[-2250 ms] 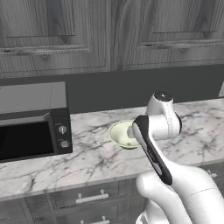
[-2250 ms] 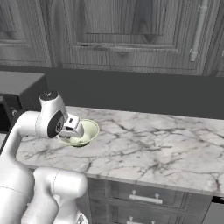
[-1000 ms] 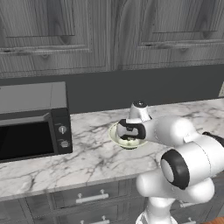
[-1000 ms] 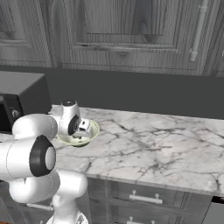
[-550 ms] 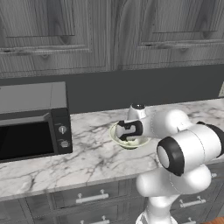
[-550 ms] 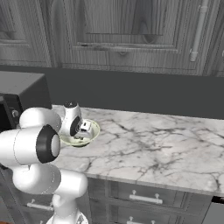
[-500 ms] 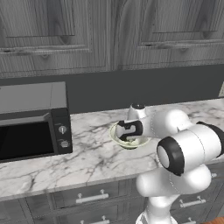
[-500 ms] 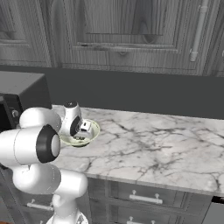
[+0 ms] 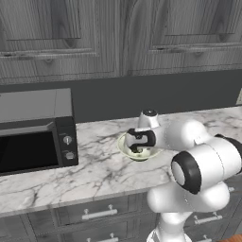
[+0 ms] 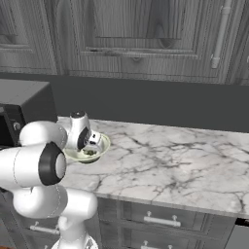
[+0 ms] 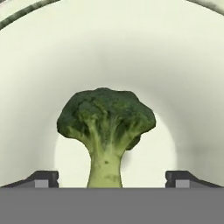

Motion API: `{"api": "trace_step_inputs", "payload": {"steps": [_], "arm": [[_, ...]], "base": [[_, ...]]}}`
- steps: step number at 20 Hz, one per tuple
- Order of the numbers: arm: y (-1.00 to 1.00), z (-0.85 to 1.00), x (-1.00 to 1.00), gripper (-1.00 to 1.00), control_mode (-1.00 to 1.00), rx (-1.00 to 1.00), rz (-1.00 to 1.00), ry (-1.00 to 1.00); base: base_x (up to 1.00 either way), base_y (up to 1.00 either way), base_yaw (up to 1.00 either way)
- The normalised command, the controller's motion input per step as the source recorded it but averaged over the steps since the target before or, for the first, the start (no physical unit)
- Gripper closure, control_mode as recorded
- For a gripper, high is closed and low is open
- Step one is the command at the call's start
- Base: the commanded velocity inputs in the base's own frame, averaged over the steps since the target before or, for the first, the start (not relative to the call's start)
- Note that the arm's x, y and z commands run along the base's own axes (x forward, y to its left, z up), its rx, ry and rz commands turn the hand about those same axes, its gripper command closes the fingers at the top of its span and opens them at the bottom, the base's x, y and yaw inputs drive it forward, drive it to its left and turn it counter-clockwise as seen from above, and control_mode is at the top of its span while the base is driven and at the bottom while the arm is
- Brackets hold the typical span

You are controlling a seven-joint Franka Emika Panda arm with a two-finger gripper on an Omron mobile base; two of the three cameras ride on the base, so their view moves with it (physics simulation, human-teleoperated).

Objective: Take the mushroom, broccoli, and mushroom from the freezer and place them in the bowl on the counter.

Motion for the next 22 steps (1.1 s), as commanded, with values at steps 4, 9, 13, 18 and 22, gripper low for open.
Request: {"api": "trace_step_inputs", "payload": {"steps": [4, 9, 13, 18, 22], "arm": [[0.00, 0.52, -0.18, -1.00, -1.00, 0.00, 0.00, 0.00], [0.00, 0.55, -0.57, -1.00, -1.00, 0.00, 0.00, -0.08], [0.00, 0.59, -0.57, -1.00, -1.00, 0.00, 0.00, -0.10], [-0.01, 0.46, -0.67, -1.00, -1.00, 0.00, 0.00, -0.10], [-0.12, 0.55, -0.70, -1.00, -1.00, 0.00, 0.01, -0.07]], "base": [[0.00, 0.00, 0.00], [0.00, 0.00, 0.00], [0.00, 0.00, 0.00], [0.00, 0.00, 0.00], [0.00, 0.00, 0.00]]}}
